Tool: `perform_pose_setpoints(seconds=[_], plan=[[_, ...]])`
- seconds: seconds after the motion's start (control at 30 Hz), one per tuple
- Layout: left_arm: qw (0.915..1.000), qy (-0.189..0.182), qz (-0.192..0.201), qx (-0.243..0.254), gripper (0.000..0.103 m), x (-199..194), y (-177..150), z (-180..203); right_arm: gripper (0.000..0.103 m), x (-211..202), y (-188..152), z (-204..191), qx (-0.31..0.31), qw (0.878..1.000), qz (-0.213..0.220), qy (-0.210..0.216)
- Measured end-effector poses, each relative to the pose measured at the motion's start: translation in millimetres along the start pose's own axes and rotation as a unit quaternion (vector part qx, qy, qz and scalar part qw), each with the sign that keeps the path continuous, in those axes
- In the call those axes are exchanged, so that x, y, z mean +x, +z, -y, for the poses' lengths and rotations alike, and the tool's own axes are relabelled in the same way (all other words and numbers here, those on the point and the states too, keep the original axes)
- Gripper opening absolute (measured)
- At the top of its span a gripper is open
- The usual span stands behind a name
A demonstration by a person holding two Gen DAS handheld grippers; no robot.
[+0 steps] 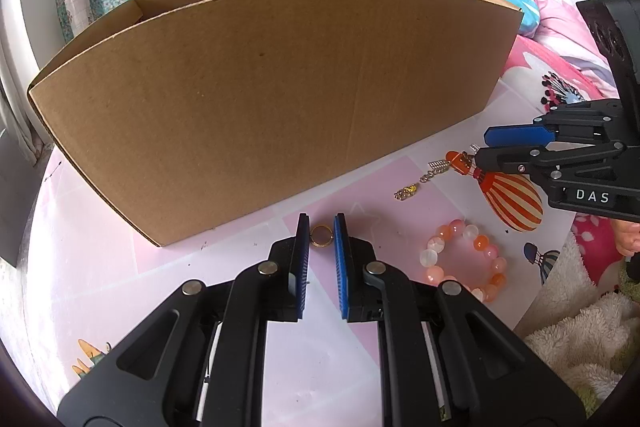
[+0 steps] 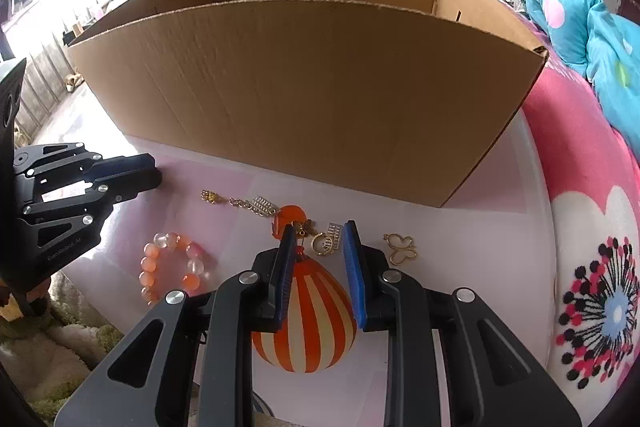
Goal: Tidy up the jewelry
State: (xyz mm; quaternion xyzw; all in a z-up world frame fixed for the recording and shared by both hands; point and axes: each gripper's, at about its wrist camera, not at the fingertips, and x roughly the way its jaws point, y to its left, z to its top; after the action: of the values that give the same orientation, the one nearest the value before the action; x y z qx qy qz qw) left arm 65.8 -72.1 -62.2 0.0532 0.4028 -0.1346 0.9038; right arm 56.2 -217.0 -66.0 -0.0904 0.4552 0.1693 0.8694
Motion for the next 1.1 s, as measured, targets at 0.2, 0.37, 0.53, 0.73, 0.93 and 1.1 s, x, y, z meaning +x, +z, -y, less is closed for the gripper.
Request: perform_pose_setpoints(seconds=[0.2, 0.37, 0.53, 0.73, 0.93, 1.1], plan=[[1.0, 0.0, 0.001, 0.0, 0.011, -0.2, -0.4, -0.1, 0.023, -0.7, -4.0, -8.8, -0.013, 1.0, -0.003, -0.007], [1.0, -0.001, 0.001, 0.0, 0.011, -0.4, -0.7, -0.6, 0.017, 0.3, -5.6, -6.7, -0.008, 1.0, -0.003, 0.001], [1.0, -0.001, 0.001, 0.0, 0.011, -0.6, -1.1, -0.9, 0.011, 0.3, -5.6, -4.5, -0.004, 1.0, -0.005, 0.009], [1.0, -0.001, 0.001, 0.0, 0.011, -0.7, -1.3, -1.1, 0.011, -0.5, -4.5, -1.8, 0.003, 1.0, -0.005, 0.015], [1.0, -0.003, 0.003, -0.001, 0.011, -1.3, -1.8, -2.1, 0.011, -11.9, -3.5, -0.9, 0.009, 1.0, 0.008, 0.025], [0.9997, -0.019, 0.01, -0.008, 0.011, -5.0, -3.0, -6.4, 0.011, -21.1, -3.5, 1.1, 0.012, 0.999, 0.016, 0.026]])
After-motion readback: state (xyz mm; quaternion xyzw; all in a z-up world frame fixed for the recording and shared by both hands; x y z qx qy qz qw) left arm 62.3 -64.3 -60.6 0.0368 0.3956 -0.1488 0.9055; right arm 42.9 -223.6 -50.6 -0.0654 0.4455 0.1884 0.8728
